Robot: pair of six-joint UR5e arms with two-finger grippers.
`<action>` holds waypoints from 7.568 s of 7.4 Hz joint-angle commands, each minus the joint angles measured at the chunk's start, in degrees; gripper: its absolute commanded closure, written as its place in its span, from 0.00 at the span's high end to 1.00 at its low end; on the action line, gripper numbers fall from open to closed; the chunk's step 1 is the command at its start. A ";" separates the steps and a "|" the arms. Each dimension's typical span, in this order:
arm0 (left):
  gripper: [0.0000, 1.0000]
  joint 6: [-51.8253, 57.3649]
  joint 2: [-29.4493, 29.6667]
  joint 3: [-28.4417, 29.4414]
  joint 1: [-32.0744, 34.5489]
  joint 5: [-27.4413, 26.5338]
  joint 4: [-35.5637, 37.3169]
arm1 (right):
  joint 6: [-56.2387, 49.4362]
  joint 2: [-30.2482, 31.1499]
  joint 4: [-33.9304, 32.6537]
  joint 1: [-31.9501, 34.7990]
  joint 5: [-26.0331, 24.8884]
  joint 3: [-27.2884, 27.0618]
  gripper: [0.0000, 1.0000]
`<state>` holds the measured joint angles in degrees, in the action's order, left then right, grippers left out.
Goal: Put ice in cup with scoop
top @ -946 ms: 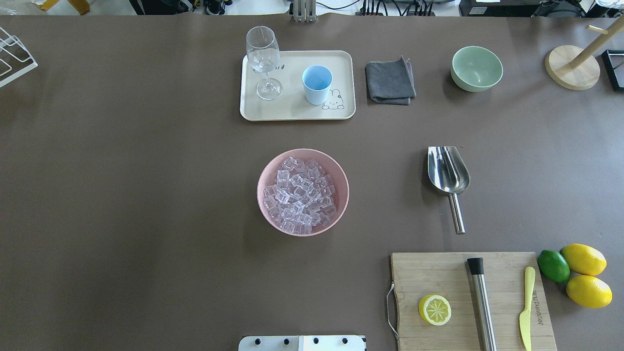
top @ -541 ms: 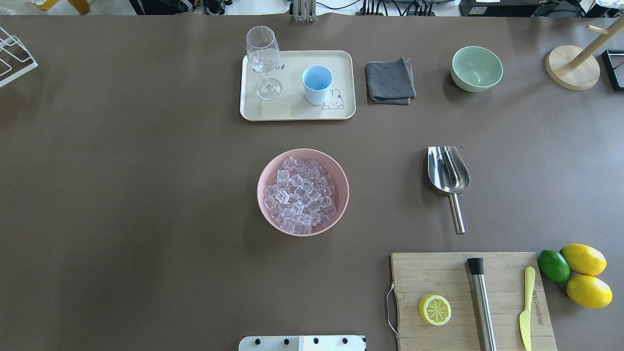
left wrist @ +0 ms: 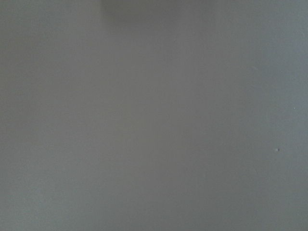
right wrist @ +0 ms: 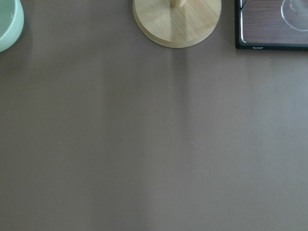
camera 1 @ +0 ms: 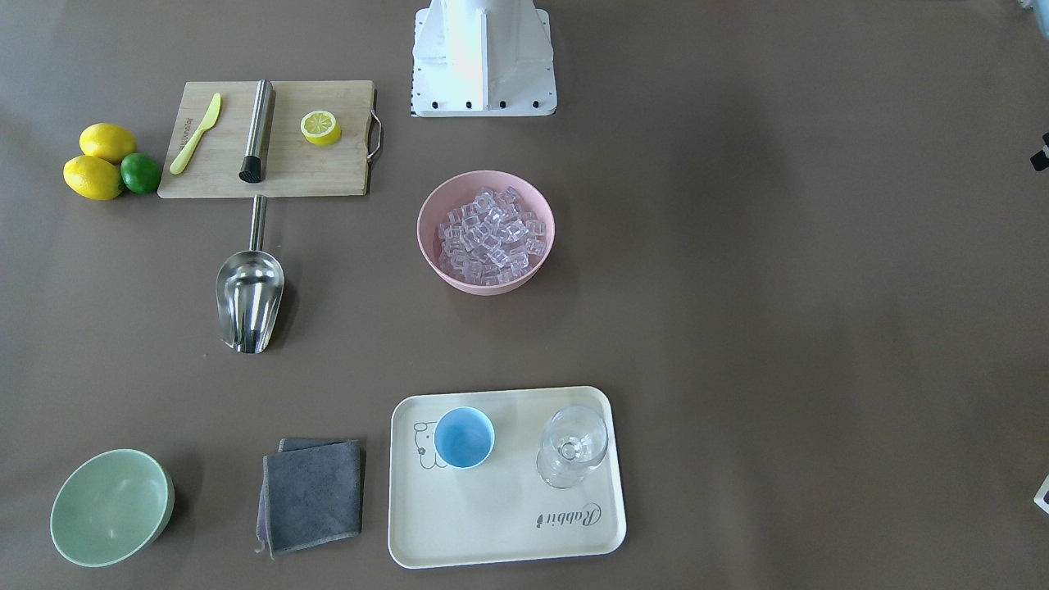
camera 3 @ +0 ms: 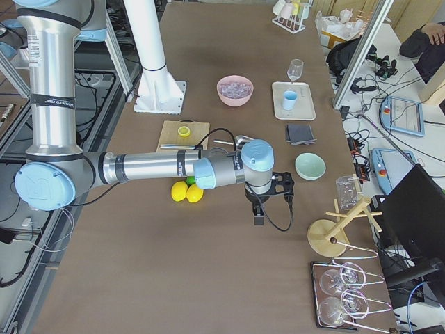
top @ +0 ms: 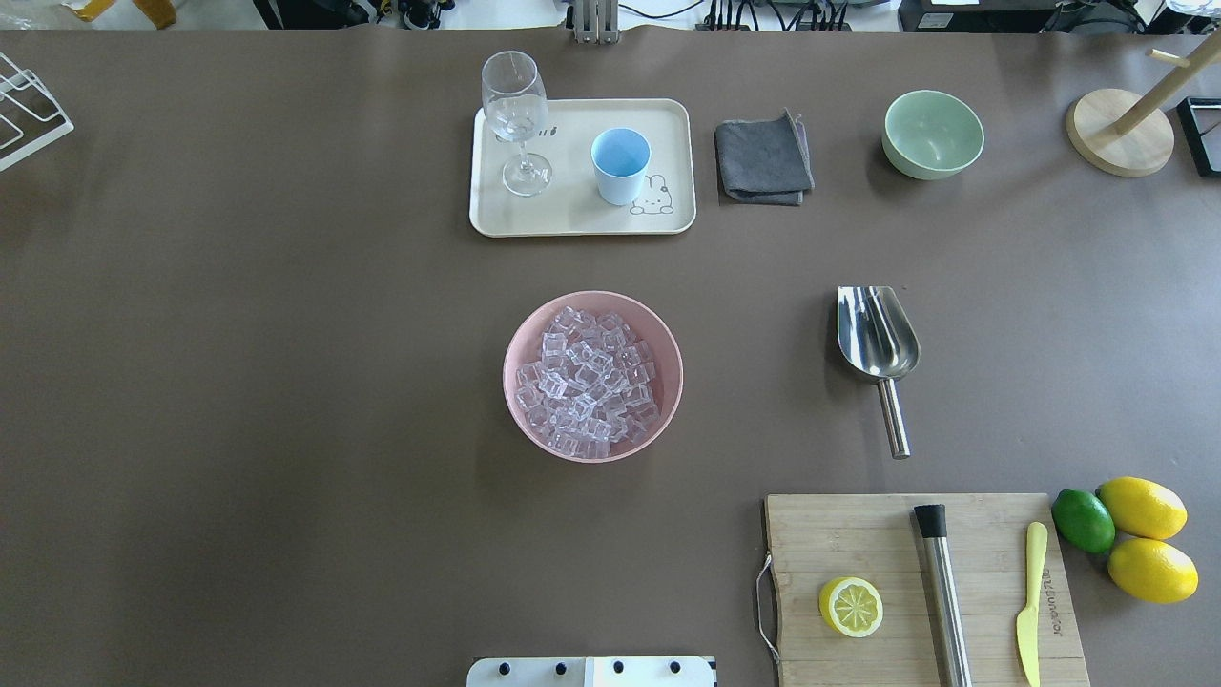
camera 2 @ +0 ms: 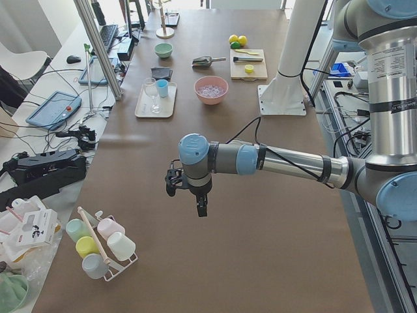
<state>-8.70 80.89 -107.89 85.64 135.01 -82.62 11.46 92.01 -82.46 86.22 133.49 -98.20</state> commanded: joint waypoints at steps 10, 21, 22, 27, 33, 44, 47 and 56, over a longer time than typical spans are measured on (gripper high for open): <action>0.98 -0.53 6.39 -5.14 -22.41 2.98 -33.60 | 47.60 -8.16 -8.77 -44.71 -12.53 -21.25 0.99; 0.98 0.09 11.32 1.01 -41.86 -5.55 -61.83 | 47.16 -9.12 -0.94 -50.62 -12.65 -11.05 0.83; 0.98 0.00 12.01 2.32 -42.47 -6.68 -62.74 | 47.07 -9.13 -0.86 -50.54 -12.73 -10.96 0.81; 0.98 0.18 15.86 6.87 -56.00 -20.57 -74.68 | 47.16 -10.26 -1.47 -49.75 -12.90 -10.78 0.80; 0.98 2.87 24.93 19.90 -53.73 -25.15 -81.21 | 47.60 -10.09 -0.94 -49.57 -13.08 -10.52 0.00; 0.98 5.54 29.85 24.83 -54.61 -22.78 -81.12 | 2.38 -12.11 -16.39 -32.26 -10.27 -16.77 0.00; 0.98 5.54 30.21 24.83 -54.61 -22.69 -81.21 | -19.62 -14.82 -24.46 -29.28 -6.85 -15.09 0.00; 0.98 5.19 28.71 24.57 -54.61 -21.72 -85.69 | -26.58 -49.93 -76.74 -51.13 -16.68 -18.47 0.00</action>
<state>-3.51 109.67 -83.28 31.03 113.28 -168.30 -15.16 51.22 -151.06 39.69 117.94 -121.05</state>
